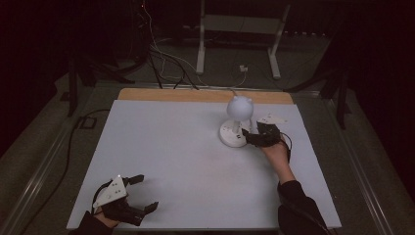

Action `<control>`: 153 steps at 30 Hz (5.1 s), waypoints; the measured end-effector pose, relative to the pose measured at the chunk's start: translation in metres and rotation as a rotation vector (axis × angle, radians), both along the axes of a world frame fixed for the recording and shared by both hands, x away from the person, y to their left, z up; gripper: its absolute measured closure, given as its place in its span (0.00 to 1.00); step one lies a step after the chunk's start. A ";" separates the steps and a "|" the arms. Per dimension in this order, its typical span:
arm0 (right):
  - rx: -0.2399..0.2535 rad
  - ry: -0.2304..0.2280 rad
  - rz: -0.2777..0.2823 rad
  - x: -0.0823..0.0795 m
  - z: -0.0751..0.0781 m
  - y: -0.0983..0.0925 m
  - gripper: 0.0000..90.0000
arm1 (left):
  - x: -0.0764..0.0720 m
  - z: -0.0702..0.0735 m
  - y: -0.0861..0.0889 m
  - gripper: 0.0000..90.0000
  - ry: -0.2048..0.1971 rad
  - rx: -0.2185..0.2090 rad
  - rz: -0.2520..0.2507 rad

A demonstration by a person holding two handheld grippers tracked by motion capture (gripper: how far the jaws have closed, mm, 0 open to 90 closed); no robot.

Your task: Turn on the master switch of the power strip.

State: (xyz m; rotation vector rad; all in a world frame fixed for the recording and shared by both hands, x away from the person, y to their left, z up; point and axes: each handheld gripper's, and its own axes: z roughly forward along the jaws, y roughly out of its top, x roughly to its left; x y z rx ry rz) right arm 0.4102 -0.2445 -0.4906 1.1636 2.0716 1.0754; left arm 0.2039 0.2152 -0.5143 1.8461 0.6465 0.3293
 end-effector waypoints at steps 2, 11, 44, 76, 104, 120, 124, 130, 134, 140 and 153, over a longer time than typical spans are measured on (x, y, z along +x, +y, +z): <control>-0.005 -0.003 -0.010 0.002 -0.002 0.001 0.42 | 0.000 0.000 0.000 0.00 0.000 0.000 0.000; -0.016 0.001 -0.052 0.006 -0.008 0.005 0.73 | 0.000 -0.001 0.000 0.00 0.004 0.004 -0.001; -0.095 0.010 -0.009 0.006 -0.022 0.017 1.00 | 0.000 0.000 -0.001 0.00 0.005 0.006 -0.002; -0.080 0.011 -0.049 0.004 -0.013 0.018 1.00 | 0.000 0.000 -0.002 0.00 0.006 0.009 0.001; 0.048 0.177 0.038 -0.016 -0.005 0.010 0.00 | -0.001 0.001 -0.001 0.00 0.004 0.001 0.009; 0.040 0.191 0.139 -0.051 0.006 0.009 0.00 | -0.001 0.001 -0.001 0.00 0.008 -0.002 0.006; 0.035 0.177 0.162 -0.066 0.004 0.007 0.00 | 0.000 0.001 -0.001 0.00 0.011 -0.002 0.007; 0.050 0.169 0.193 -0.089 -0.003 -0.002 0.00 | 0.000 0.000 -0.001 0.00 0.012 -0.002 0.006; 0.046 0.171 0.223 -0.104 -0.006 -0.007 0.00 | 0.000 0.001 -0.001 0.00 0.011 0.000 0.005; 0.024 0.164 0.245 -0.127 -0.009 -0.018 0.00 | -0.001 0.001 -0.001 0.00 0.009 0.001 0.005; -0.038 0.145 0.238 -0.168 -0.023 -0.049 0.00 | -0.001 0.001 -0.001 0.00 0.008 0.004 0.002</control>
